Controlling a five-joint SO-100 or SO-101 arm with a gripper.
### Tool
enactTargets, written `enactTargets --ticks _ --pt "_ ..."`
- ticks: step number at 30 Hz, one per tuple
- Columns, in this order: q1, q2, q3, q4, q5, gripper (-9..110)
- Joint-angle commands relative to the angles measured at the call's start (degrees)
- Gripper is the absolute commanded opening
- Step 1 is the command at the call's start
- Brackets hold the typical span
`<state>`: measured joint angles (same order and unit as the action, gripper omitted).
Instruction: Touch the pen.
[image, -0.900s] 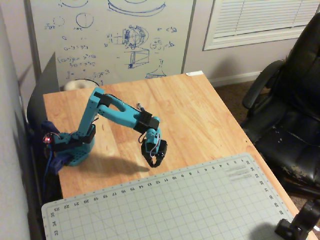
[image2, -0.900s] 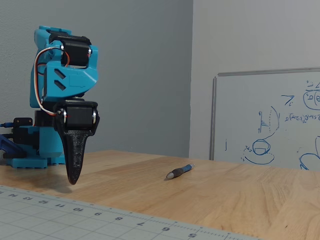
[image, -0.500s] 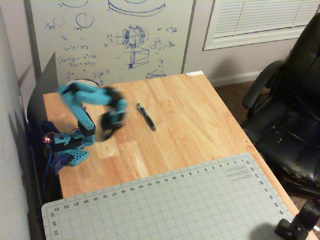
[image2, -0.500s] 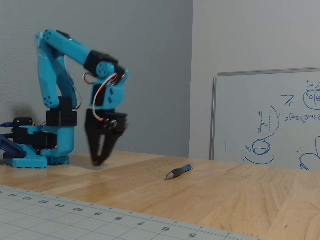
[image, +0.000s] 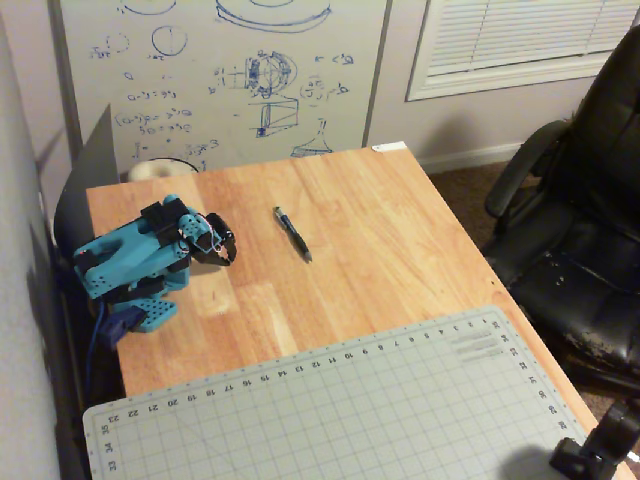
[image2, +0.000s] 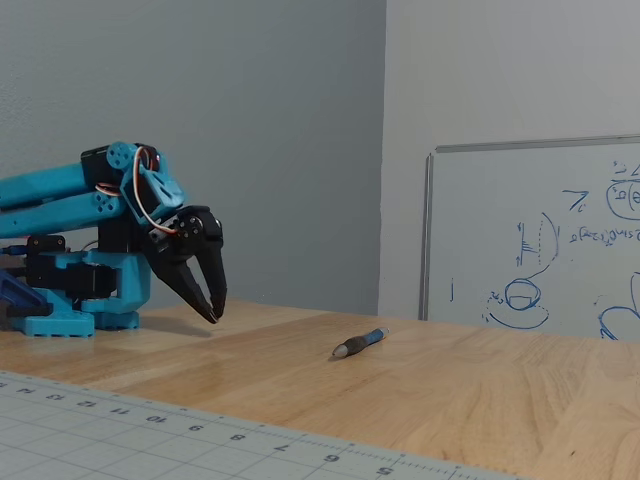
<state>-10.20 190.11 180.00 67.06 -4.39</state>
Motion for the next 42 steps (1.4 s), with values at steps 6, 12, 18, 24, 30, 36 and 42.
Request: enactTargets --ticks 6,12,18,24,30,36,42 --pt "-0.18 0.97 -0.79 0.00 -0.35 1" --pt "-0.18 0.97 -0.79 0.00 -0.35 1" --pt "-0.62 1.58 -2.29 -0.88 -0.44 1" --pt "-0.53 2.20 -10.46 -10.37 -0.53 1" --pt "-0.79 1.85 -18.02 -19.42 -0.44 1" --pt "-0.88 -1.93 -23.29 -25.22 -0.35 1" --pt "-0.88 -26.37 -38.76 -27.86 -0.35 1"
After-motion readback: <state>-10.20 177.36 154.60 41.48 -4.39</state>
